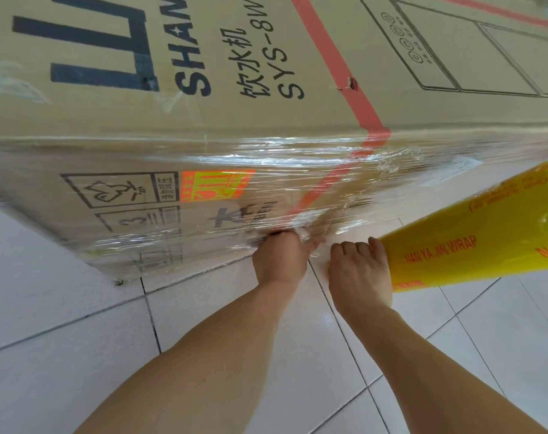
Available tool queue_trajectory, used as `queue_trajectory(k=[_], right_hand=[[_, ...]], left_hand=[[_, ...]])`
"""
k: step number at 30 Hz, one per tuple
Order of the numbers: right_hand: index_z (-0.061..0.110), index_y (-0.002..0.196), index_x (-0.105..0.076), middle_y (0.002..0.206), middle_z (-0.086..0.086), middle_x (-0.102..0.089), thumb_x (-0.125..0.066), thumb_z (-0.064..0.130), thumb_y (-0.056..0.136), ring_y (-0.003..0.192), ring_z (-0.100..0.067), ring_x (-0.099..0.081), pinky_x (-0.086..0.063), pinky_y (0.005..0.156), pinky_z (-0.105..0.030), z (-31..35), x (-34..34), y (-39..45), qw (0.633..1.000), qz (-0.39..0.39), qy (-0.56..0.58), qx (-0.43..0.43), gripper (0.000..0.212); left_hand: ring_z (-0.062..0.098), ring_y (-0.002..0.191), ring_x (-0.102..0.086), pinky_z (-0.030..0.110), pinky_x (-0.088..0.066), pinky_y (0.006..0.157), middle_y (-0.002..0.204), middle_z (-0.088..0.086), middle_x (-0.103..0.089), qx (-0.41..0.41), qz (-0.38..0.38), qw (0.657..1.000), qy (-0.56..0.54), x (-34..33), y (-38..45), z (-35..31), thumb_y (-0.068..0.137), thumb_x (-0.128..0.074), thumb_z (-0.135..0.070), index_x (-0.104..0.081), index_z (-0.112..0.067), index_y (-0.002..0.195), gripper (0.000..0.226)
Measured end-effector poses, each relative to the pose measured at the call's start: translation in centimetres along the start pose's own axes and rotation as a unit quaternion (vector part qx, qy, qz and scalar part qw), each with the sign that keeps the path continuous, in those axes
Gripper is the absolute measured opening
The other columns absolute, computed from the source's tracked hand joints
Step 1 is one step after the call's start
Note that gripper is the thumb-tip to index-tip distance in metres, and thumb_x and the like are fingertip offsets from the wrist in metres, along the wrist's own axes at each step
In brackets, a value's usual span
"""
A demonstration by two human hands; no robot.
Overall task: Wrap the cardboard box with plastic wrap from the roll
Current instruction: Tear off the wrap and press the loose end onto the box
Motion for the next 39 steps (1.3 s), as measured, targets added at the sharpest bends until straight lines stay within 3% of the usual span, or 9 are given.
queue_trajectory(k=[3,6,8,13,21,23,28,34,39], right_hand=[[0.005,0.102,-0.070,0.072,-0.009,-0.065,-0.078,0.011,0.066,0.078,-0.033,-0.064,-0.029,0.106,-0.046,-0.1,-0.3,-0.1,1.000,-0.006,-0.005,-0.009,0.037],[0.007,0.076,-0.068,0.068,-0.011,-0.060,-0.075,0.004,0.065,0.074,-0.036,-0.060,-0.030,0.105,-0.048,-0.2,-0.3,-0.6,1.000,-0.025,0.015,-0.007,0.013],[0.008,0.069,-0.066,0.068,-0.012,-0.059,-0.075,0.002,0.064,0.074,-0.036,-0.060,-0.031,0.105,-0.050,-0.1,-0.4,-0.6,0.999,-0.027,0.029,-0.011,0.011],[0.005,0.082,-0.071,0.071,-0.012,-0.064,-0.071,0.003,0.061,0.077,-0.036,-0.063,-0.041,0.101,-0.051,0.3,-0.6,0.3,1.000,0.003,0.023,-0.017,0.022],[0.006,0.068,-0.070,0.068,-0.014,-0.063,-0.077,0.003,0.058,0.075,-0.037,-0.063,-0.046,0.096,-0.052,0.5,-0.6,1.1,0.997,0.041,0.055,-0.023,0.012],[0.006,0.074,-0.070,0.072,-0.013,-0.065,-0.076,0.006,0.062,0.079,-0.037,-0.063,-0.045,0.097,-0.052,0.5,-0.5,1.6,0.997,0.045,0.055,-0.018,0.013],[0.017,0.114,-0.063,0.115,-0.005,-0.062,-0.048,0.017,0.091,0.117,-0.030,-0.049,-0.022,0.112,-0.045,0.4,0.1,2.1,0.994,0.105,0.024,0.019,0.027],[0.016,0.113,-0.063,0.115,-0.006,-0.061,-0.050,0.016,0.089,0.117,-0.031,-0.048,-0.017,0.116,-0.046,-0.2,0.3,1.0,0.990,0.133,0.011,0.039,0.027],[0.012,0.142,-0.040,0.132,-0.007,-0.051,-0.050,0.019,0.092,0.126,-0.029,-0.045,-0.011,0.118,-0.046,0.1,-0.3,1.0,0.990,0.135,0.036,0.034,0.052]], left_hand=[[0.029,0.090,-0.074,0.030,-0.043,0.069,0.089,0.004,-0.078,0.010,-0.019,1.000,0.011,-0.1,0.0,-0.1,0.098,-0.058,-0.076,-0.078,-0.017,0.093,0.062],[0.028,0.085,-0.072,0.030,-0.042,0.066,0.083,0.004,-0.073,0.012,-0.021,0.999,0.023,-0.1,-0.1,-0.2,0.098,-0.054,-0.077,-0.069,-0.020,0.084,0.060],[0.026,0.078,-0.064,0.030,-0.039,0.065,0.077,0.000,-0.063,0.018,-0.017,0.999,0.032,0.0,-0.4,-0.3,0.100,-0.050,-0.077,-0.063,-0.021,0.082,0.060],[0.021,0.071,-0.055,0.029,-0.034,0.058,0.071,-0.003,-0.056,0.015,-0.001,0.997,0.069,-0.4,-1.4,-0.1,0.099,-0.041,-0.081,-0.056,-0.019,0.075,0.069],[0.023,0.071,-0.060,0.031,-0.040,0.064,0.073,0.002,-0.062,-0.012,0.028,0.999,0.044,-1.0,0.2,0.5,0.098,-0.045,-0.080,-0.057,-0.017,0.070,0.069],[0.024,0.072,-0.063,0.030,-0.040,0.064,0.074,0.003,-0.066,-0.025,0.033,0.999,0.026,-1.4,0.3,1.0,0.099,-0.048,-0.077,-0.056,-0.018,0.067,0.068],[0.031,0.089,-0.074,0.031,-0.041,0.067,0.091,0.009,-0.080,-0.036,0.014,0.997,0.061,-1.3,0.5,0.9,0.105,-0.048,-0.070,-0.078,-0.011,0.091,0.068],[0.032,0.089,-0.075,0.030,-0.040,0.067,0.091,0.010,-0.080,-0.008,-0.008,0.998,0.055,-1.6,0.5,0.5,0.106,-0.049,-0.069,-0.079,-0.011,0.091,0.066],[0.021,0.069,-0.057,0.029,-0.038,0.063,0.073,0.000,-0.060,-0.044,-0.007,0.993,0.108,-1.0,0.0,0.5,0.100,-0.049,-0.077,-0.061,-0.017,0.078,0.064]])
Point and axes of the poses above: each hand's wrist, its own y-axis towards the middle knuckle, its own x-axis out of the back of the hand, z = x × y, the point moved 1 cm from there along y, towards the middle knuckle
